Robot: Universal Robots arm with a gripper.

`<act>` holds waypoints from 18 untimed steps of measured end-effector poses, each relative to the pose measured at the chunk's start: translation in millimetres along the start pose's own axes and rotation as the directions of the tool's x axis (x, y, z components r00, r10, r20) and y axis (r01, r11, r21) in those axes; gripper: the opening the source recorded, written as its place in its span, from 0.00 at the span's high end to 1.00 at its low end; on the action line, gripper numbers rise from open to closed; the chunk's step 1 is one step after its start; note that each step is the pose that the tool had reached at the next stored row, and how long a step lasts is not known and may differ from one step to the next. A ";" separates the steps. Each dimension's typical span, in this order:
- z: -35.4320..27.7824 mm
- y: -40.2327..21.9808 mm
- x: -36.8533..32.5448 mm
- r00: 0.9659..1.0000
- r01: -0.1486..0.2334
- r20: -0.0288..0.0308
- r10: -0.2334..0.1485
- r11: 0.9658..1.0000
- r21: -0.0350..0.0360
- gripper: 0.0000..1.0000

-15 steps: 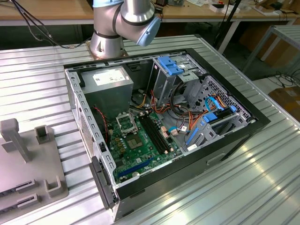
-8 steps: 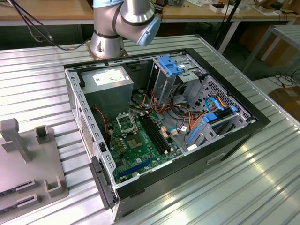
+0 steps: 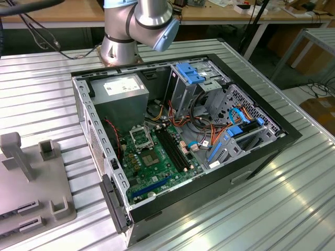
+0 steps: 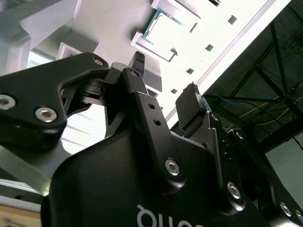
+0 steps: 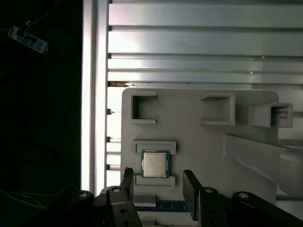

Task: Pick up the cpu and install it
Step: 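Pick up the cpu and move it towards the insertion slot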

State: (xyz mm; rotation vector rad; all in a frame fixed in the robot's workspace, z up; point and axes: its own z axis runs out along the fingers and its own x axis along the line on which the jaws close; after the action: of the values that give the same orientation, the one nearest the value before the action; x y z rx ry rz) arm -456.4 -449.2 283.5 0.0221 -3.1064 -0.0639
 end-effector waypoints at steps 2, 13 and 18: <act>4.1 -1.4 0.1 1.000 0.000 0.000 0.000 1.000 0.000 0.46; 23.2 -6.5 -0.3 1.000 0.000 0.000 0.000 1.000 0.000 0.46; 23.3 -6.5 -0.3 1.000 0.000 0.000 0.000 1.000 0.000 0.46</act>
State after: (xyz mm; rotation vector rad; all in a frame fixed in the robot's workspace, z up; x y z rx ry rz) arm -456.8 -454.7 260.0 0.0219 -3.1064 -0.0640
